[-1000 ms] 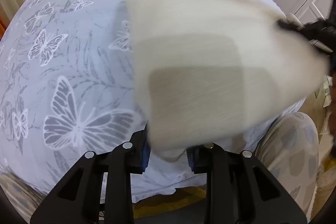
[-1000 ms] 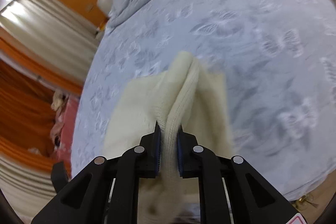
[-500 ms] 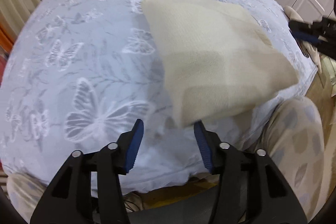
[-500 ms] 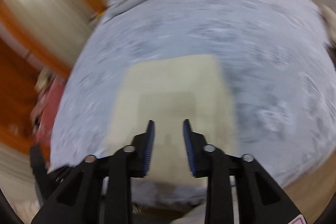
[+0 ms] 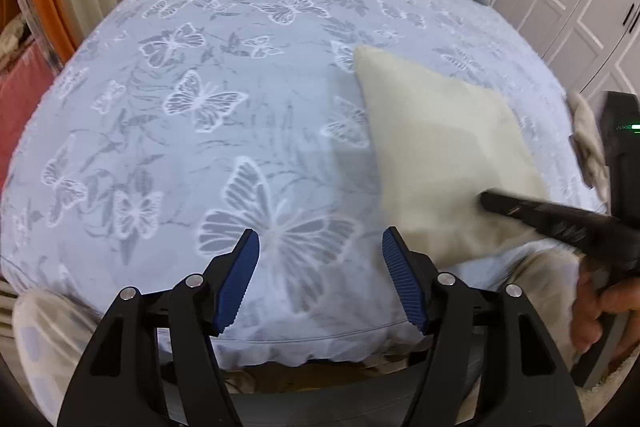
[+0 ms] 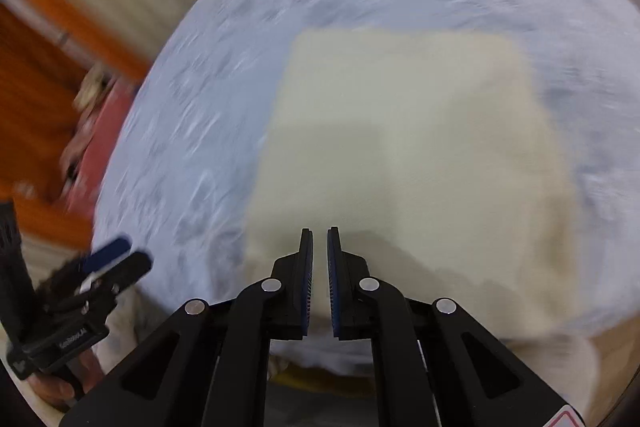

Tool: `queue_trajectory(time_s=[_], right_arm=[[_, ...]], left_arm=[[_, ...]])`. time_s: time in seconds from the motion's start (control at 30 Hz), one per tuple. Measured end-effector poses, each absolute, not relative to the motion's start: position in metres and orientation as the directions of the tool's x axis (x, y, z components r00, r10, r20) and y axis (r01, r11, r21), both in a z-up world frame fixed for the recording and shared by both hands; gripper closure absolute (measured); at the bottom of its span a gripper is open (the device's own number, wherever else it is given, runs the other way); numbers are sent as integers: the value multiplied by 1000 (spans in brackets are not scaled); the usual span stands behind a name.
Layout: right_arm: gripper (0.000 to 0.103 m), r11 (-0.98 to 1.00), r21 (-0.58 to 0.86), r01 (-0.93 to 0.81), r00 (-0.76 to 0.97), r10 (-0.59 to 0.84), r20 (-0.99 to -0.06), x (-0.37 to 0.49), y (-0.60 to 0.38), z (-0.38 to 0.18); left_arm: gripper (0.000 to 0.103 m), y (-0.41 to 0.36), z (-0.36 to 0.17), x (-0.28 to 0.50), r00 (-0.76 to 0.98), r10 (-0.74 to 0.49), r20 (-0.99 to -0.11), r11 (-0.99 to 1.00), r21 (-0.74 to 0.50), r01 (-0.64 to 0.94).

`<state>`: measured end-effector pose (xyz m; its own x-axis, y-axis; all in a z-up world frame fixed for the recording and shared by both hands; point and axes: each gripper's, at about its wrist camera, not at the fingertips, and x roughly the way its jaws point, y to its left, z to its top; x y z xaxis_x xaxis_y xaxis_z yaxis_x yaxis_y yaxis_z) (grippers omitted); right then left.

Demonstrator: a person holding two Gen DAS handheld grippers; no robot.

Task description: Fold small clothes

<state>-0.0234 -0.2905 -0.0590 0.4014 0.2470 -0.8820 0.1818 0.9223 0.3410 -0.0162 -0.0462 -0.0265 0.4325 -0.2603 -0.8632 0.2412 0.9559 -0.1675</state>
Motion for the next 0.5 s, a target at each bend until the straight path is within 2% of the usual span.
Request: queue_trajectory(time_s=[0.07, 0.1, 0.17, 0.27, 0.33, 0.43, 0.5], right_arm=[[103, 941, 237, 240, 260, 173, -950, -23, -308, -103], [103, 939, 248, 238, 226, 195, -954, -25, -313, -116], [103, 908, 314, 276, 287, 234, -929, -35, -322, -96], [103, 889, 331, 317, 425, 179, -887, -51, -345, -55], [103, 880, 326, 346, 406, 173, -897, -53, -358, -61], [103, 905, 233, 355, 232, 156, -960, -48, -370, -115], [103, 906, 237, 350, 239, 158, -958, -41, -370, -102]], left_arm=[[41, -57, -25, -14, 428, -270, -863, 950, -165, 266], [41, -67, -24, -14, 428, -277, -860, 944, -160, 289], [41, -85, -21, -14, 425, -292, -857, 932, -155, 328], [40, -118, -12, -13, 435, -307, -847, 909, -126, 397], [36, -136, -10, -10, 431, -323, -842, 896, -126, 426], [32, -158, -21, -3, 418, -329, -847, 886, -125, 446], [32, -174, -42, 8, 364, -302, -881, 890, -124, 438]])
